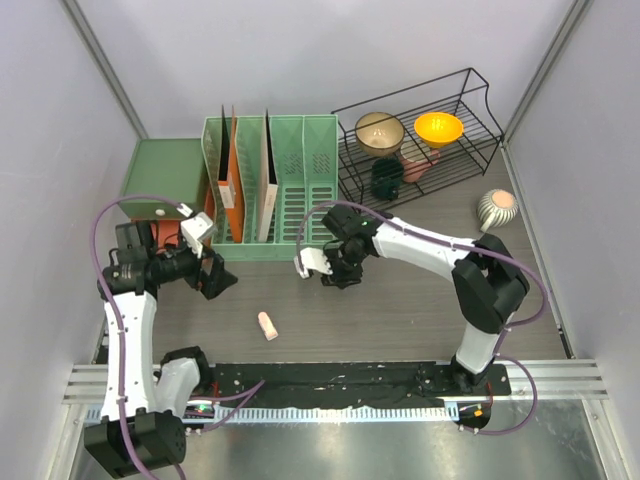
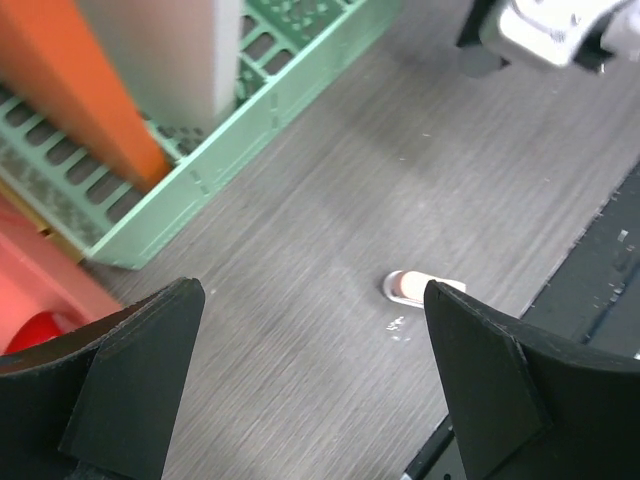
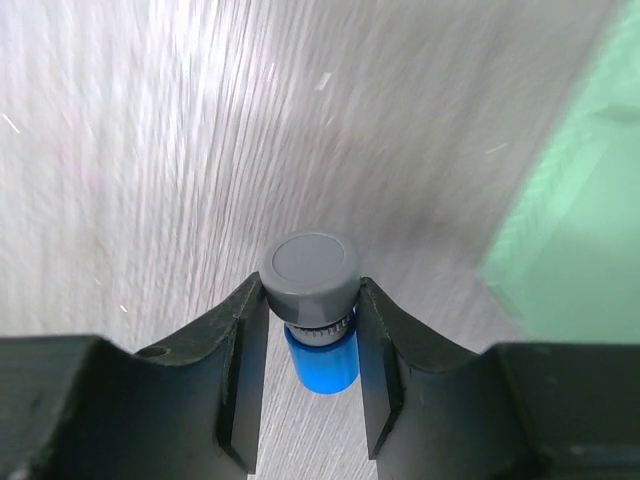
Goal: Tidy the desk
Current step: Pick up the stationery from the center of the board, then place the stationery in the drawer.
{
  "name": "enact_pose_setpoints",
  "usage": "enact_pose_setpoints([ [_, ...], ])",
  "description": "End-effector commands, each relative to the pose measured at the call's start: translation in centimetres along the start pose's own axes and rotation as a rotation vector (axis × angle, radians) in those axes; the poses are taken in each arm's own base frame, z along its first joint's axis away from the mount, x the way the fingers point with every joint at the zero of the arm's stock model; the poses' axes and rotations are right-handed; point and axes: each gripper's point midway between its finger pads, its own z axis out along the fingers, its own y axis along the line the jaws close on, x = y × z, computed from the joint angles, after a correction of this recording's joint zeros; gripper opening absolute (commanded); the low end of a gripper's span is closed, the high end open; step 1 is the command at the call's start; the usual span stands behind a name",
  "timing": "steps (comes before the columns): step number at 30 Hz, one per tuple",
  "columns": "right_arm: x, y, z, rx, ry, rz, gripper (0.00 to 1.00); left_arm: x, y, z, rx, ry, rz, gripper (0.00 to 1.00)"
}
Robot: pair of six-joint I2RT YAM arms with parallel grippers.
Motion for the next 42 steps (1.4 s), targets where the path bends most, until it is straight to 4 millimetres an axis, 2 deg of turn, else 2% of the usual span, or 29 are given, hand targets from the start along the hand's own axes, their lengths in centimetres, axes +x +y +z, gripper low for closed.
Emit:
enact_pose_setpoints([
  [1, -7.2, -1.8, -5.7, 0.083, -0.242, 0.017, 0.33, -1.8, -2.2, 0.4, 0.095, -0.038, 0.049, 0.97],
  [2, -8.8, -2.1, -6.8, 0.086, -0.3, 0.024, 0.33, -1.9, -2.5, 0.6, 0.11, -0.035, 0.045, 0.96],
  [6, -13.1, -2.7, -10.9, 0.09, -0.48, 0.049, 0.33, -2.9, -3.9, 1.7, 0.168, -0.059, 0.083, 0.96],
  [8, -14.8, -3.4, -13.1, 0.105, -0.559, 0.063, 0.33, -4.1, -4.4, 2.3, 0.18, -0.11, 0.148, 0.96],
  [9, -15.7, -3.2, -13.9, 0.077, -0.615, 0.091, 0.33, -4.7, -5.1, 2.6, 0.203, -0.13, 0.149, 0.96],
  [10, -16.2, -4.2, -15.3, 0.11, -0.665, 0.102, 0.33, -5.5, -5.1, 2.9, 0.203, -0.165, 0.184, 0.96],
  [12, -16.9, -4.6, -16.9, 0.1, -0.744, 0.173, 0.34, -6.7, -5.4, 3.3, 0.23, -0.203, 0.168, 0.95],
  [13, -17.8, -5.2, -18.7, 0.115, -0.824, 0.154, 0.34, -6.9, -5.2, 3.7, 0.24, -0.208, 0.155, 0.95],
  [15, -18.3, -5.3, -20.0, 0.083, -0.895, 0.238, 0.34, -8.2, -5.2, 4.2, 0.258, -0.253, 0.186, 0.94],
  [16, -18.9, -5.6, -21.5, 0.095, -0.951, 0.209, 0.34, -8.7, -5.2, 4.4, 0.265, -0.262, 0.19, 0.94],
  [20, -20.1, -5.9, -24.1, 0.041, -1.064, 0.281, 0.34, -10.3, -6.1, 5.1, 0.345, -0.318, 0.211, 0.93],
  [21, -20.3, -6.0, -24.6, 0.034, -1.092, 0.289, 0.34, -11.6, -6.3, 5.2, 0.357, -0.37, 0.247, 0.93],
  [22, -21.2, -6.2, -26.3, 0.015, -1.16, 0.319, 0.34, -11.8, -6.8, 5.3, 0.389, -0.377, 0.184, 0.93],
  [23, -21.0, -6.2, -26.2, -0.016, -1.188, 0.343, 0.34, -12.6, -6.9, 5.4, 0.396, -0.405, 0.17, 0.93],
  [24, -21.2, -6.2, -26.8, -0.039, -1.227, 0.37, 0.34, -14.4, -6.9, 5.4, 0.4, -0.475, 0.215, 0.92],
  [25, -21.7, -5.9, -28.2, -0.067, -1.314, 0.37, 0.35, -14.8, -6.9, 5.6, 0.406, -0.501, 0.203, 0.92],
  [26, -21.5, -6.1, -28.7, -0.08, -1.358, 0.387, 0.35, -15.4, -7.5, 5.6, 0.429, -0.514, 0.143, 0.93],
  [27, -21.9, -5.7, -30.4, -0.05, -1.427, 0.301, 0.36, -16.3, -7.5, 5.6, 0.424, -0.555, 0.17, 0.92],
  [30, -22.0, -5.9, -30.5, -0.07, -1.434, 0.354, 0.36, -17.6, -8.1, 5.8, 0.421, -0.578, 0.157, 0.91],
  [33, -21.8, -6.2, -30.1, -0.039, -1.412, 0.353, 0.36, -18.6, -8.9, 5.2, 0.443, -0.611, 0.155, 0.89],
  [42, -21.0, -6.8, -28.8, 0.009, -1.366, 0.372, 0.36, -20.8, -9.1, 4.1, 0.448, -0.663, 0.142, 0.87],
])
